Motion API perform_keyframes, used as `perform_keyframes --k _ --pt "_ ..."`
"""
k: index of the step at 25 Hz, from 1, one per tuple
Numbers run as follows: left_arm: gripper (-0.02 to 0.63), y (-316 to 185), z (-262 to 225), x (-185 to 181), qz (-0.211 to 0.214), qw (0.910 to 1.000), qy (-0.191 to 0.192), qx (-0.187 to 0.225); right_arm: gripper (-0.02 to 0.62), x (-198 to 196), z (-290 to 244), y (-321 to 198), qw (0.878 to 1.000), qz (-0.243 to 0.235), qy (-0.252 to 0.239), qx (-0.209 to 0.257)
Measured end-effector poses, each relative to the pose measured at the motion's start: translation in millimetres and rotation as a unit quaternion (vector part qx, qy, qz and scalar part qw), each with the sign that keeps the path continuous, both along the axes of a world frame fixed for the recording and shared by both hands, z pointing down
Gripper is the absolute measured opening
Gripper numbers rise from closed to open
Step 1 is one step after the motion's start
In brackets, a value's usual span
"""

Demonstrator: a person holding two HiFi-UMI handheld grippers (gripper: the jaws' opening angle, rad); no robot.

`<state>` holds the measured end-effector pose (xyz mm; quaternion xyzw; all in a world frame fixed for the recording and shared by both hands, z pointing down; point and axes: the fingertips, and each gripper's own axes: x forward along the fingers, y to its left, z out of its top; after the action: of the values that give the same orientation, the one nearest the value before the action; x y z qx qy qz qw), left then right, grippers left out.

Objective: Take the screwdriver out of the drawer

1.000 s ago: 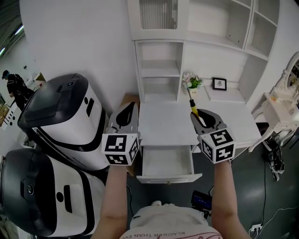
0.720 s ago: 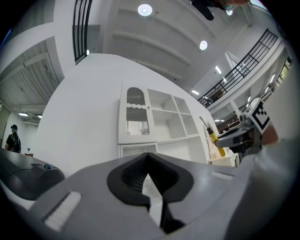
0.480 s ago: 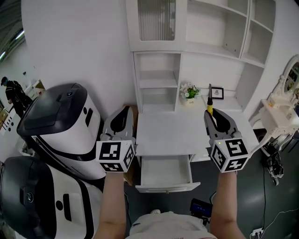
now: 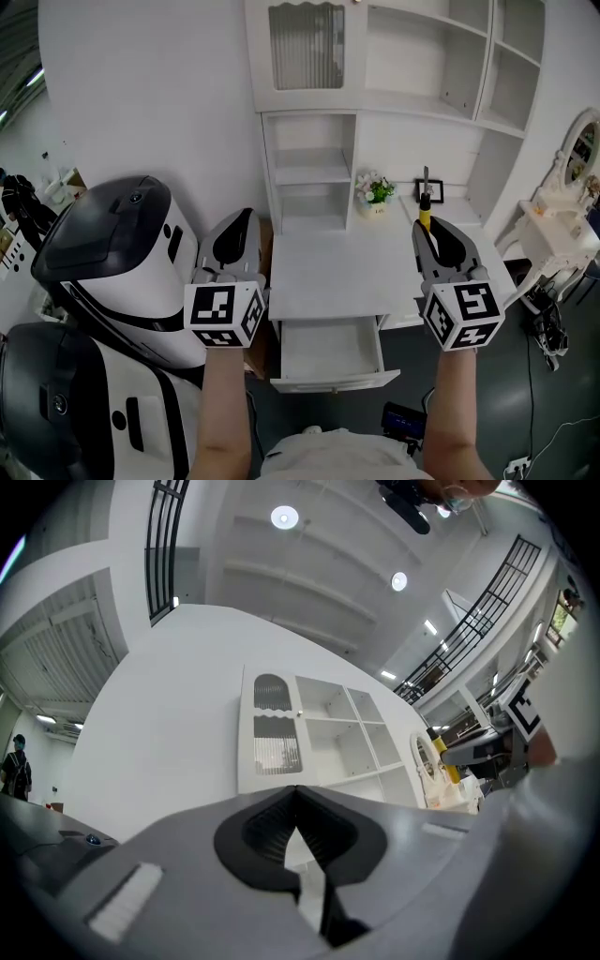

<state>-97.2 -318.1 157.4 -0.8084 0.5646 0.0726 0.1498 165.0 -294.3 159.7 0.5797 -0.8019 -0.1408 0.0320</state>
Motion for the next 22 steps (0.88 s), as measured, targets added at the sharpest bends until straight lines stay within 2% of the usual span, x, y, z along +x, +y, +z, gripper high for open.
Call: perform_keyframes --k 22 --pt "0.003 3.2 -10.3 -4.0 0.002 1.0000 0.006 0.007 0.084 -2.7 -5.8 4.2 1.000 0.000 0.001 0.006"
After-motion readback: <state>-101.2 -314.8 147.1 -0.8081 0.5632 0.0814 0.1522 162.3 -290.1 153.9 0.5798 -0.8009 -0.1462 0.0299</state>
